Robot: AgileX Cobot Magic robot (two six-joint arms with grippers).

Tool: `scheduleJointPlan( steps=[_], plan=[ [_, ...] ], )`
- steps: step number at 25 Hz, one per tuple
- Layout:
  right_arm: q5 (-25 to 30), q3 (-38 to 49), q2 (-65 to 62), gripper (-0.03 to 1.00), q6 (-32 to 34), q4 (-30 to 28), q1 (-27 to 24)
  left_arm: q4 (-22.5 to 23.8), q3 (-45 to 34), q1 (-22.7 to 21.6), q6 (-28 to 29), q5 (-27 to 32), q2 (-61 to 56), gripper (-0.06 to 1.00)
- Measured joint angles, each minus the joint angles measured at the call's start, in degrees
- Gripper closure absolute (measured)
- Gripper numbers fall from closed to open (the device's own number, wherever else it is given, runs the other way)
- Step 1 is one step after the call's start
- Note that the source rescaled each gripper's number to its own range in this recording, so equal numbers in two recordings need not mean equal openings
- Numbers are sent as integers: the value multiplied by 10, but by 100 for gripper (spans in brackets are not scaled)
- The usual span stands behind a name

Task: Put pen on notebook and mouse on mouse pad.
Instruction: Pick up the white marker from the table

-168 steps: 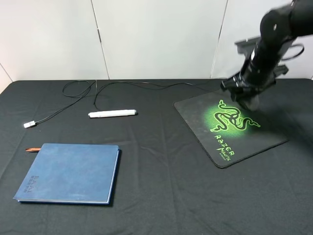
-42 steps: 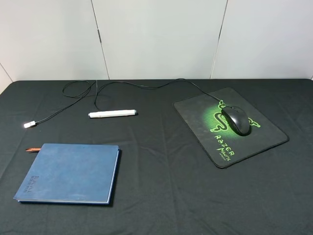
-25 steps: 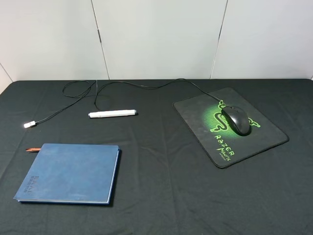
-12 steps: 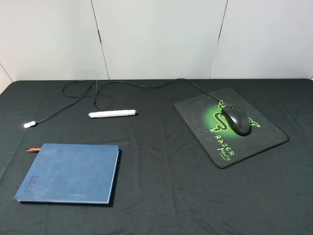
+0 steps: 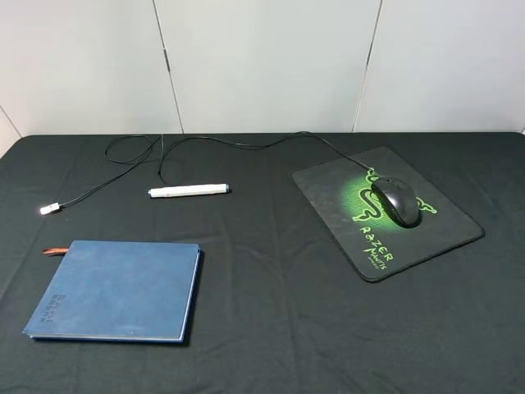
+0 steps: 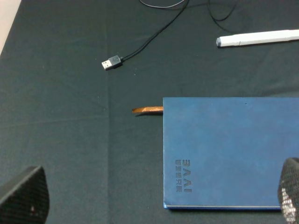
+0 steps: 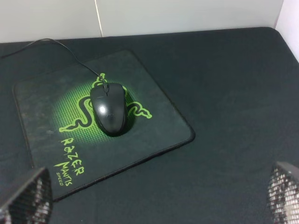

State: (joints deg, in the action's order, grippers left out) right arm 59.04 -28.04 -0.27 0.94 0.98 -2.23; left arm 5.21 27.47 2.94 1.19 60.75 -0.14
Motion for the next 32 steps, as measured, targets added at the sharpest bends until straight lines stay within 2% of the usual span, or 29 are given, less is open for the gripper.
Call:
scheduleJointPlan(
  steps=[17,23,32],
  plan=[
    [0,0,0,-3,0,0,0,0,7,0,0,-4,0,-3],
    [0,0,0,-3,0,0,0,0,79,0,-12,-3,55,-3],
    [0,0,0,-3,0,0,0,0,242,0,-43,-6,288,-3]
  ],
)
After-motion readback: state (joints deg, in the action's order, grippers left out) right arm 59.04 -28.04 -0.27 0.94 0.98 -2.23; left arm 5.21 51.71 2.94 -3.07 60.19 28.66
